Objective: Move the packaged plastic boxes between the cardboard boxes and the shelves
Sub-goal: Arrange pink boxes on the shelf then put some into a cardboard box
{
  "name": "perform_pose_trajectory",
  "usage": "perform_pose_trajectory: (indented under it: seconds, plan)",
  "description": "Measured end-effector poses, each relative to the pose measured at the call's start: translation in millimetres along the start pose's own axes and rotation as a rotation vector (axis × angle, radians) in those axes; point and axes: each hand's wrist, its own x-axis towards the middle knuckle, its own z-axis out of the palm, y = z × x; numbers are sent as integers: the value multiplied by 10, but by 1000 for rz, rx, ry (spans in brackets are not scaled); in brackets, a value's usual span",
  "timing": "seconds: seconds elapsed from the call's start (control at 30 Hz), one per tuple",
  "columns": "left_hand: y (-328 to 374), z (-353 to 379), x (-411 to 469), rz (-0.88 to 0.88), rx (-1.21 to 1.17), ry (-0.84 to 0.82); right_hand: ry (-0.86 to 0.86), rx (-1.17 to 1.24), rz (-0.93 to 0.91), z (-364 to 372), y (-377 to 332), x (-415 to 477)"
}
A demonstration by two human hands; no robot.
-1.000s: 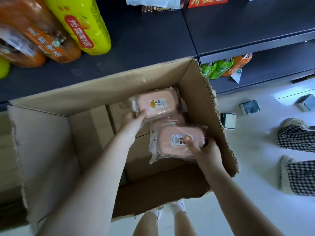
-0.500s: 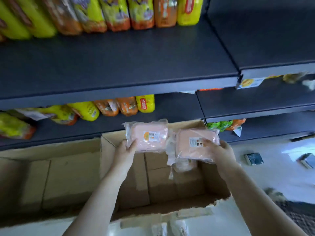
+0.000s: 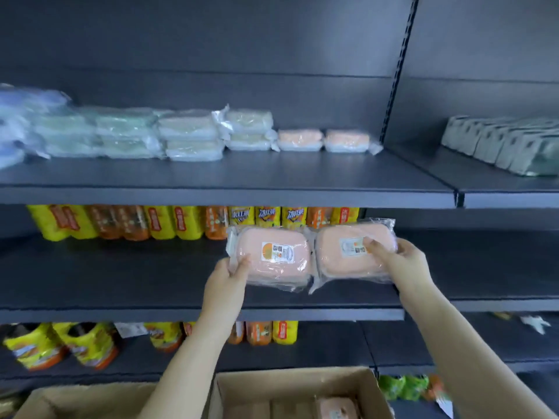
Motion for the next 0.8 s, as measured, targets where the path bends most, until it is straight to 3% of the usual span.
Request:
perform_pose_trajectory:
  seconds: [0.2,0.57,0.8]
  plan:
    - [777,-104,170,113,-51,38,10,-59,-92,-64,-643,211]
    - [1659,103,660,69,-184,-19,-2,-5,-158,-392,-1191,937]
    - [1757,536,1279,5,-275,-11,-4,118,-126,-308,-1307,1530]
